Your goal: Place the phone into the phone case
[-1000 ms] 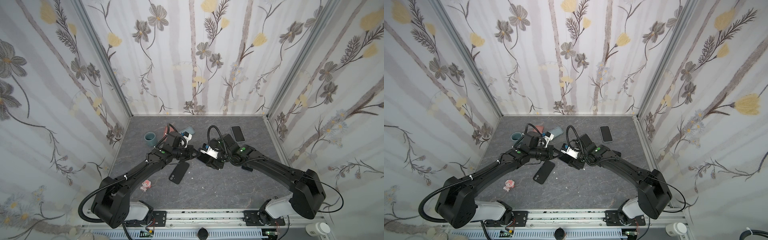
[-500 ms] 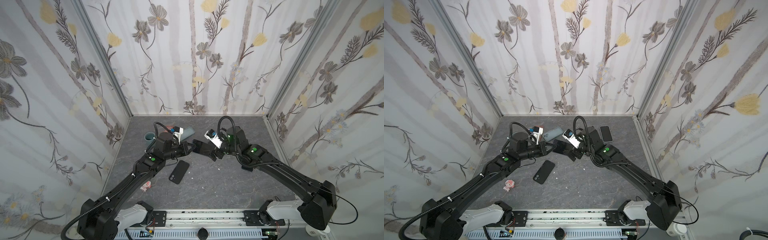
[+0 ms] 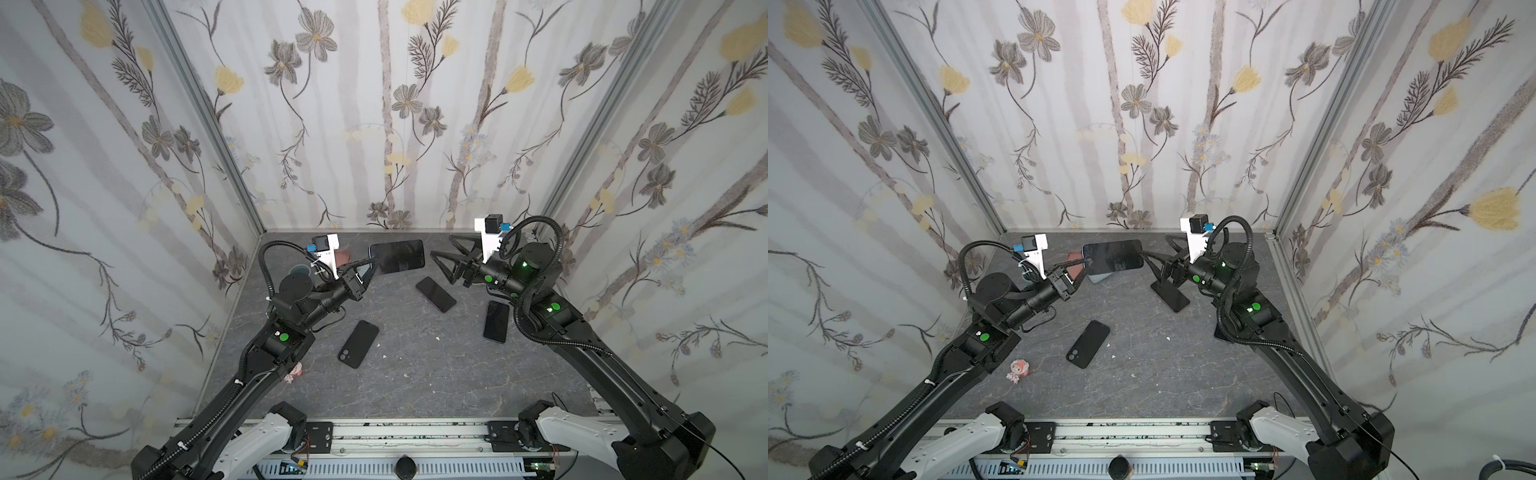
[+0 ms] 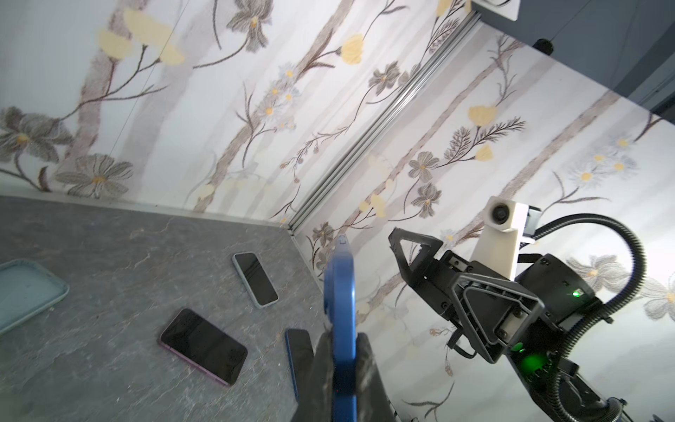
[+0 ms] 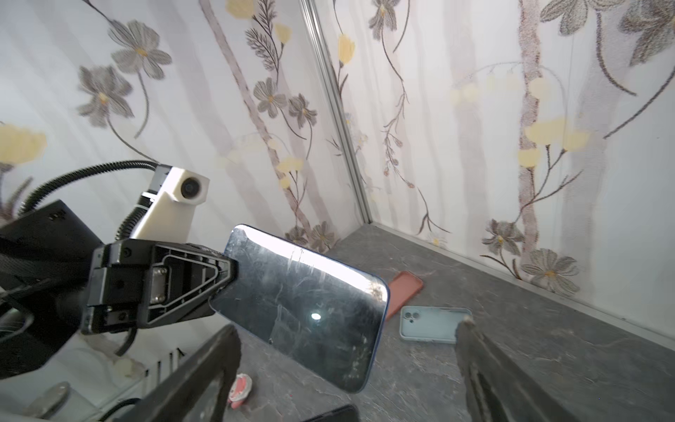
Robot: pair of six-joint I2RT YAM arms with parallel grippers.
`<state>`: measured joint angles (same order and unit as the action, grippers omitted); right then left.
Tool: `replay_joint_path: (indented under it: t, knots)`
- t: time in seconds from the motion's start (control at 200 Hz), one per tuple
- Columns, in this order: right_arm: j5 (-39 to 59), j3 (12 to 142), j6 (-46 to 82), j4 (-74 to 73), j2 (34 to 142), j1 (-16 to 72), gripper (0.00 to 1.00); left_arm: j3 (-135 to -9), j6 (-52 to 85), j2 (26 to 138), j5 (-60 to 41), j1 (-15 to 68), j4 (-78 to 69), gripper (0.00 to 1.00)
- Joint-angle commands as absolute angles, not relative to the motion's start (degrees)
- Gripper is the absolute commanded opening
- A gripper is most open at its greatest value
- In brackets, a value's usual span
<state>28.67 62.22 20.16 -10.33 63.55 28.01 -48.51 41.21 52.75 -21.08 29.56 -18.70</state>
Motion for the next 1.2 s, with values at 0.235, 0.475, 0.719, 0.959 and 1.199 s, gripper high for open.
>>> replay_joint_path:
  t: [0.235,0.475,0.719,0.959,1.199]
  knots:
    - [48.4,65.03,35.85,-23.8,66.8,26.94,0.69,-47.35,44.62,51.26,-29.67,29.45,-40.78,0.0]
    - [55.96,66.61,37.53,-27.61,66.42,26.96,0.45,-47.3,46.24,51.42,-33.2,29.53,-43.66,0.0]
    - [57.68,67.87,37.95,-26.91,66.18,26.99,0.12,-46.67,47.33,51.59,-35.13,29.53,-45.74,0.0]
    - [56.98,68.5,38.5,-26.83,65.79,27.02,0.0,-46.84,44.46,50.69,-32.36,29.49,-42.03,0.0]
    - [50.2,70.63,35.0,-20.74,64.45,26.55,0.0,-48.44,37.28,46.4,-5.63,29.49,-19.38,0.88]
